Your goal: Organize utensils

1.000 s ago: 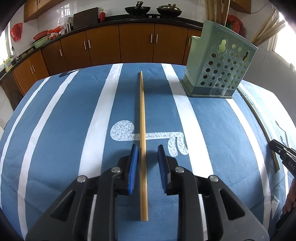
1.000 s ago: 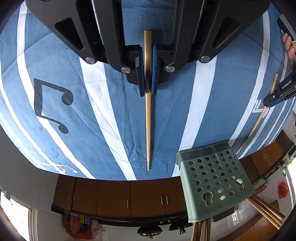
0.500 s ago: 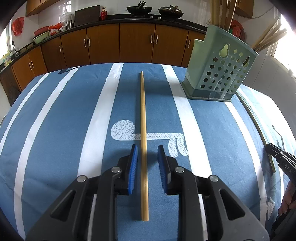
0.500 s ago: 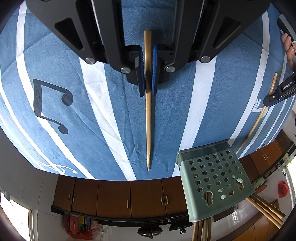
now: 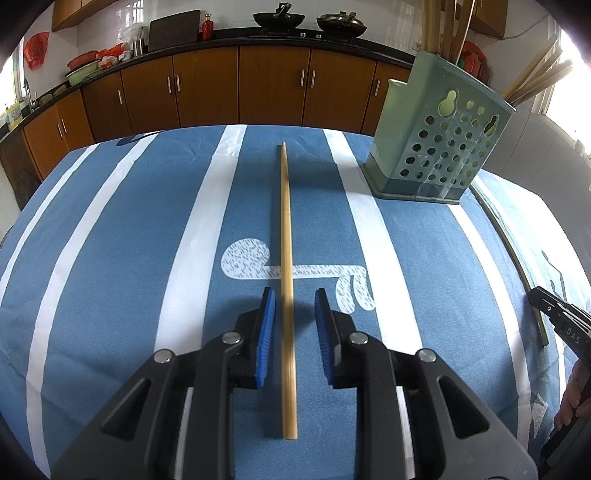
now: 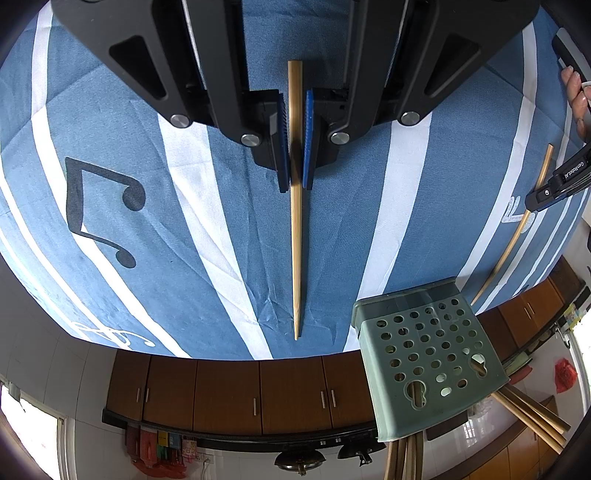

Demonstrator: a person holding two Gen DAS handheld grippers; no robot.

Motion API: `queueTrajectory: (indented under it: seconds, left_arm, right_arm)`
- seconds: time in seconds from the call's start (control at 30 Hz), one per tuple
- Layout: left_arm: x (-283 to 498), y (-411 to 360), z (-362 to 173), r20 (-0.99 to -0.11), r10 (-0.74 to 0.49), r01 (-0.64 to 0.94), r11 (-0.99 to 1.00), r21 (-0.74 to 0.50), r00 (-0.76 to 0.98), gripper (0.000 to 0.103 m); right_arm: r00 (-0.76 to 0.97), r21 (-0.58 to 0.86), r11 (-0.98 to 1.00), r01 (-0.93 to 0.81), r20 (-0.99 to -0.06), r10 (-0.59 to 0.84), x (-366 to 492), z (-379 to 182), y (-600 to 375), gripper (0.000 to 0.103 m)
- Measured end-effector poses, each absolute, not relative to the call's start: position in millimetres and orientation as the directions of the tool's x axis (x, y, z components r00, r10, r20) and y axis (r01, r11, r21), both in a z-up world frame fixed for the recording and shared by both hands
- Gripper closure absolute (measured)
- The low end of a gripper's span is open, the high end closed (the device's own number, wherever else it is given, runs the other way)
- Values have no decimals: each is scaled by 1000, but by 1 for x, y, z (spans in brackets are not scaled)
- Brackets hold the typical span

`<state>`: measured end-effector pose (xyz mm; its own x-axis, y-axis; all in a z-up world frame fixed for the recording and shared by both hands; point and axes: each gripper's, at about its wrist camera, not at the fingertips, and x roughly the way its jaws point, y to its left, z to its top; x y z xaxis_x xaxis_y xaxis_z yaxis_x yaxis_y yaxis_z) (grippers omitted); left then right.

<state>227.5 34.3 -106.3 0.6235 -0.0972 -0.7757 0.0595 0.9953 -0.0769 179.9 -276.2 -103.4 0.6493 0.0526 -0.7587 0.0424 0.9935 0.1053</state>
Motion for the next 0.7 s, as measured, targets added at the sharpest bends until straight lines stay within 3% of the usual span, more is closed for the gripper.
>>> queueTrajectory:
  seconds: [0.27,0.33,0.47,0.7]
  left_arm:
    - [212,30,-106,-781,-72,75,997,-31,620,81]
    - [208,30,-107,-782,-55,67,998,-17,620,93]
    - [204,31,-107,-785,-57,80,997,-9,617,95]
    - [191,38,-77,-739,-66,77,997,-19,670,96]
  right_arm:
    - [648,116,993,35,-759,65,167,-105,-277,95]
    - [648,118,993,29,-758,71,165,-105,-277,95]
    - [654,135,990,29,-752,84,162,-104,-280,95]
    - [759,135,991,22,-647,71,143,-66,-290,96]
